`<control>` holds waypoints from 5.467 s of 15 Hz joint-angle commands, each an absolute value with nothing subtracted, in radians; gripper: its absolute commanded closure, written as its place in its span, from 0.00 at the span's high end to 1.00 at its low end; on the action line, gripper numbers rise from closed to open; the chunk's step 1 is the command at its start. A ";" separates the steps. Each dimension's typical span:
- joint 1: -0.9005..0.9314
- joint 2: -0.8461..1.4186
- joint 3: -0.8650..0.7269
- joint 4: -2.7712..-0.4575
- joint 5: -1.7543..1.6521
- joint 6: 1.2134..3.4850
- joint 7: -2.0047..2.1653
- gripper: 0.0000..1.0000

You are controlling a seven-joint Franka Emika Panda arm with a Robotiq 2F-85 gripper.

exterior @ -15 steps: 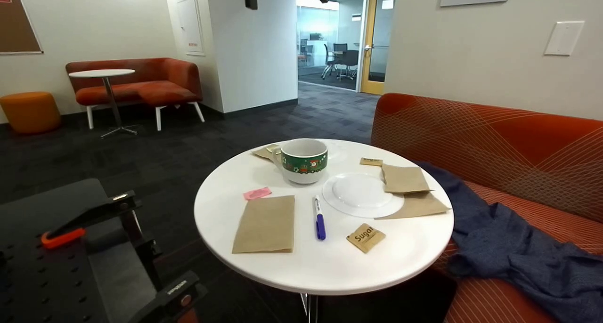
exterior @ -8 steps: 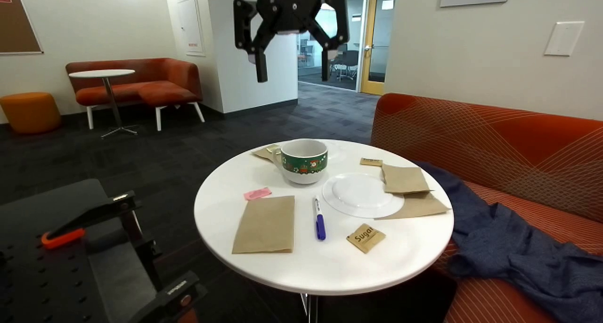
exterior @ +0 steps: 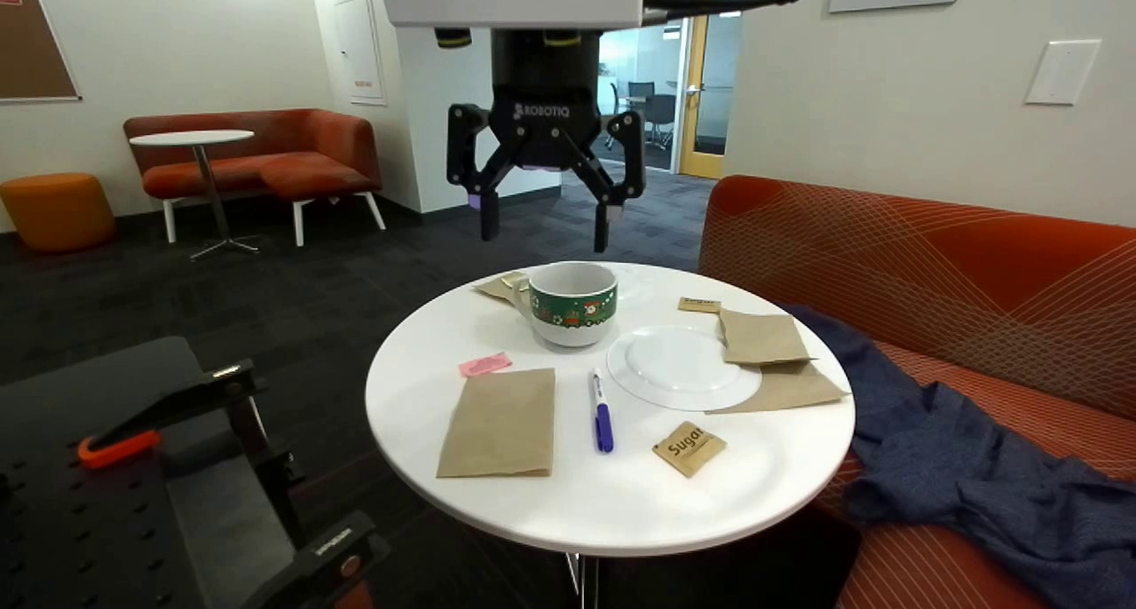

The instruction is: Move the marker to the left side of the table

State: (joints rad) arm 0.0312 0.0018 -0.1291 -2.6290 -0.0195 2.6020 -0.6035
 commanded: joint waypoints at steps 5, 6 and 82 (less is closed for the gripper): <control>0.000 -0.007 -0.094 -2.628 -0.020 2.599 -0.602 1.00; -0.001 -0.007 -0.094 -2.628 -0.020 2.599 -0.602 1.00; -0.150 0.371 0.025 -2.483 -0.242 3.014 -0.432 0.03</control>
State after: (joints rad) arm -0.1715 0.5255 0.0351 -2.3685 -0.2281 3.0131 -0.4888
